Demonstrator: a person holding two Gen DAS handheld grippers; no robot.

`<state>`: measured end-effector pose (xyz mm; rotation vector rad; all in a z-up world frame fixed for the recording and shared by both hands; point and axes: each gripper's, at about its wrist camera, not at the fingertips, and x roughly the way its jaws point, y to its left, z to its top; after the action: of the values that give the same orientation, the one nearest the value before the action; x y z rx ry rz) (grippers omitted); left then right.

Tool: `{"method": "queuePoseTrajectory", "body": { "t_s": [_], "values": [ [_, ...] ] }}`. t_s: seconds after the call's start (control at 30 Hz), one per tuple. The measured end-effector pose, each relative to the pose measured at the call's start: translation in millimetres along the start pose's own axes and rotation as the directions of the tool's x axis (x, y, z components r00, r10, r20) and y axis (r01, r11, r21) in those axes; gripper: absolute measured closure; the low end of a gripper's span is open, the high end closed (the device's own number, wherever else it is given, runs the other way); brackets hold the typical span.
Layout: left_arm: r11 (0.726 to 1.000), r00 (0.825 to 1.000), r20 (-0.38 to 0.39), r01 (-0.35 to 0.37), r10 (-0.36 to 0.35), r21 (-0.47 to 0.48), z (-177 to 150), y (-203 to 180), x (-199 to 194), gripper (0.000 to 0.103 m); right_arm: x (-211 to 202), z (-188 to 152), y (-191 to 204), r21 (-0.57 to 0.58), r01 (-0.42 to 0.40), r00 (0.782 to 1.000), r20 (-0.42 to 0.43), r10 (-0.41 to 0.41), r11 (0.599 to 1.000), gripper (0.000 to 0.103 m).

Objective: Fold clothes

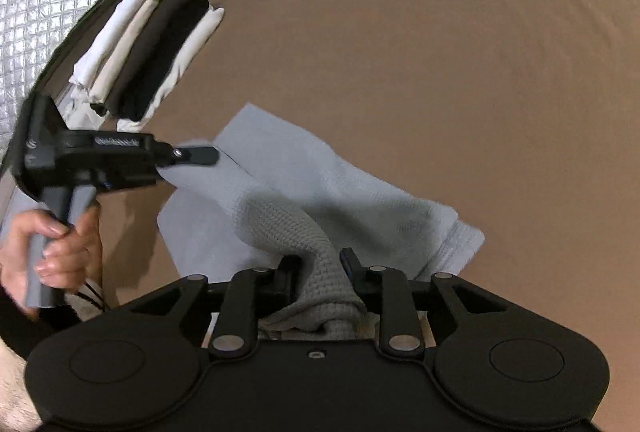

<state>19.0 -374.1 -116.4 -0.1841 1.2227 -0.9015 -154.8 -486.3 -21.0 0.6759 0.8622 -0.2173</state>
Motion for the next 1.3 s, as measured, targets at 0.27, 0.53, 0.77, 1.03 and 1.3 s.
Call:
{"method": "queuePoseTrajectory", "body": {
  "t_s": [0.27,0.53,0.77,1.03,1.3],
  "values": [
    [0.997,0.995,0.06,-0.074,0.076,-0.036,13.2,-4.7,-6.2,0.061,-6.8,18.2,-2.6,-0.088,-0.021,0.999,0.04,0.025,0.996,0.063],
    [0.945,0.921,0.298,-0.3,0.25,0.134,-16.3,-22.5,-14.8,0.029,-7.8,9.7,-24.6,0.171,0.257,0.948,0.148,-0.283,0.951,0.048],
    [0.947,0.94,0.311,0.038,-0.142,0.318,-16.7,-32.9,-53.7,0.029,-42.4,-44.2,47.5,-0.134,0.394,0.842,0.45,-0.299,0.909,0.048],
    [0.92,0.992,0.126,-0.046,-0.003,0.388,-27.3,-31.8,6.4,0.029,1.6,-59.3,87.4,-0.423,0.34,0.916,0.349,-0.195,0.84,0.048],
    [0.939,0.932,0.26,-0.301,0.253,0.165,-6.1,-2.1,19.7,0.027,41.4,-47.6,36.5,-0.254,0.429,0.886,0.304,-0.349,0.867,0.044]
  ]
}}
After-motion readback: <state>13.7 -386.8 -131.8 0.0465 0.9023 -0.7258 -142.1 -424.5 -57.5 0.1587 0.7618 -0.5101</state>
